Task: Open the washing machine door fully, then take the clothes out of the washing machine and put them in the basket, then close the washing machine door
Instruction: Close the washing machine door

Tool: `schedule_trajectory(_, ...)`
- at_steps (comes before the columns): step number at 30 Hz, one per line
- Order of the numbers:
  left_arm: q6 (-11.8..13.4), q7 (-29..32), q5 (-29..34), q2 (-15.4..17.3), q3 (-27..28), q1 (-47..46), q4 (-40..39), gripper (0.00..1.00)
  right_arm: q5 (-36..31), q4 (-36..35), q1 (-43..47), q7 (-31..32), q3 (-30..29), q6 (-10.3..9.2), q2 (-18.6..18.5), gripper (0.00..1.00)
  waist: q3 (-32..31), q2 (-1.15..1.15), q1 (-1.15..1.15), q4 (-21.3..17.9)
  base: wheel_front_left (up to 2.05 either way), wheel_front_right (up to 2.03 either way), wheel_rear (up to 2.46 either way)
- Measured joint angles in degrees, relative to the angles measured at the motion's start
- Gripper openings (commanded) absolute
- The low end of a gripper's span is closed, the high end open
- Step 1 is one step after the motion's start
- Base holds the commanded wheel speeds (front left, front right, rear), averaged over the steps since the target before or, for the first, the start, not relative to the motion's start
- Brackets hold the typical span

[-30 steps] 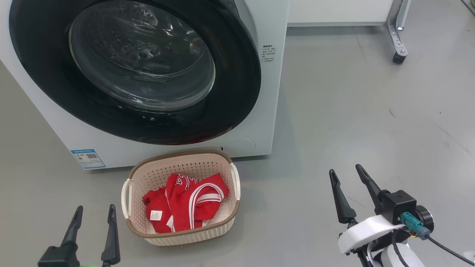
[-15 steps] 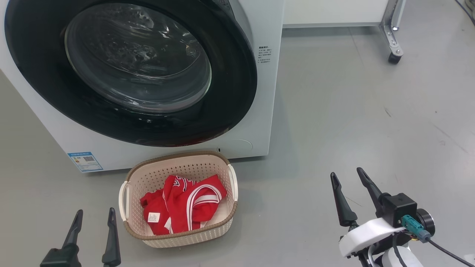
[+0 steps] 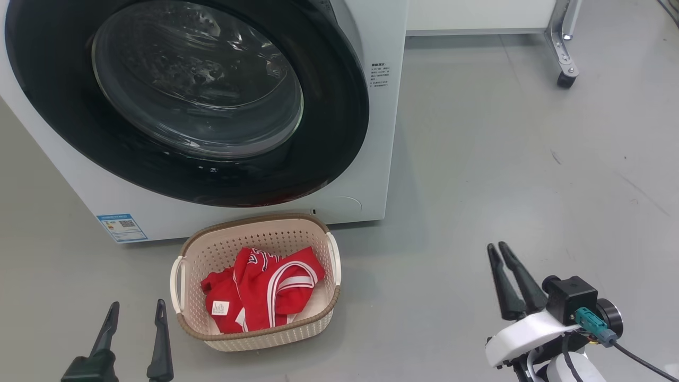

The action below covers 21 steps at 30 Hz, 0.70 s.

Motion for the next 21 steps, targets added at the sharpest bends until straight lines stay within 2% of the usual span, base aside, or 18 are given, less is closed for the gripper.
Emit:
schedule_trajectory(11, 0.2, -0.3, 0.4, -0.2, -0.5, -0.2, 0.3, 1.0, -0.5, 0.0, -0.9, 0.0, 0.1, 1.0, -0.2, 0.0, 0.5, 0.0, 0.0, 1.0, 0.0, 0.0, 0.0)
schedule_trajectory(21, 0.2, -0.4, 0.5, -0.5, -1.3, -2.1, -0.6, 1.0, -1.3, 0.9, -8.9, 0.0, 1.6, 2.53, -0.8, 0.0, 3.1, 0.0, 0.0, 3.5, 0.0, 0.0, 0.0)
